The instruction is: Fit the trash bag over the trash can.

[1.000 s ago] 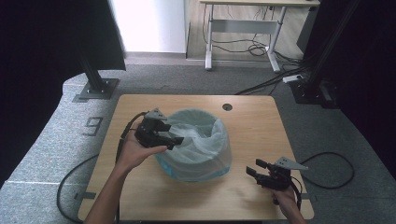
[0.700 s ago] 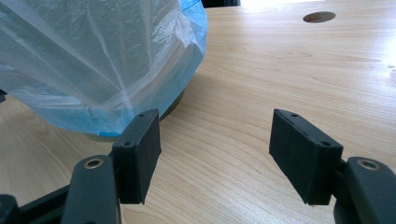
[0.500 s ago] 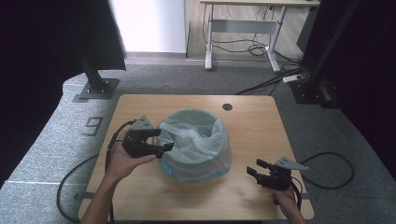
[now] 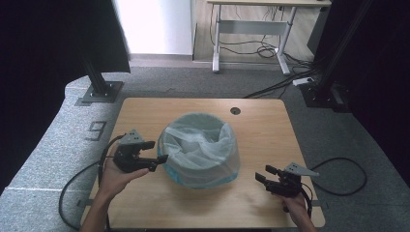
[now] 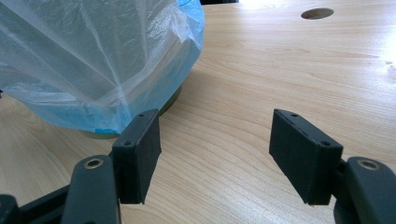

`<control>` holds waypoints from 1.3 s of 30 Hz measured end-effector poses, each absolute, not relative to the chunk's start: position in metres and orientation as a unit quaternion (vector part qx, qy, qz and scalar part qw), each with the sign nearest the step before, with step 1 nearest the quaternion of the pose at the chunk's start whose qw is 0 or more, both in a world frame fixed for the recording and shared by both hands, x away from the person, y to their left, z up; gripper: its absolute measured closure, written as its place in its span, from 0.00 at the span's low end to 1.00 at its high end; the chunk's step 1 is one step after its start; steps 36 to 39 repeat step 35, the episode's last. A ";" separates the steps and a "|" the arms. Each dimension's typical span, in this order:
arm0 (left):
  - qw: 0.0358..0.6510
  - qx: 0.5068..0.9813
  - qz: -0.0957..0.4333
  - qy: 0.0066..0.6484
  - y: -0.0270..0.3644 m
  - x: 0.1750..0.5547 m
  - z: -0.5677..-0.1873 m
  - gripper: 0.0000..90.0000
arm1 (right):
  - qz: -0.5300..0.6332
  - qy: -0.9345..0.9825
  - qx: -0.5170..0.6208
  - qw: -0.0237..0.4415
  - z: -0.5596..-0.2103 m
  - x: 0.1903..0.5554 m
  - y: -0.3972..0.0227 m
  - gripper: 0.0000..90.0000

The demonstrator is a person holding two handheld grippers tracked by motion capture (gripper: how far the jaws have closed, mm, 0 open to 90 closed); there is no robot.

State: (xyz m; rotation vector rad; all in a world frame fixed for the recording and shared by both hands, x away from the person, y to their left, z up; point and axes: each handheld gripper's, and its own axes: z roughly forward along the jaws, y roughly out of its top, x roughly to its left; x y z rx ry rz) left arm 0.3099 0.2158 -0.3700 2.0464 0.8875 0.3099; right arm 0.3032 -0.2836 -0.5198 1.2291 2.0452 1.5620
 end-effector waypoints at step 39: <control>0.407 0.805 0.095 0.422 0.257 0.313 -0.443 0.31 | 0.528 0.713 0.438 0.144 -0.527 0.307 -0.288 0.36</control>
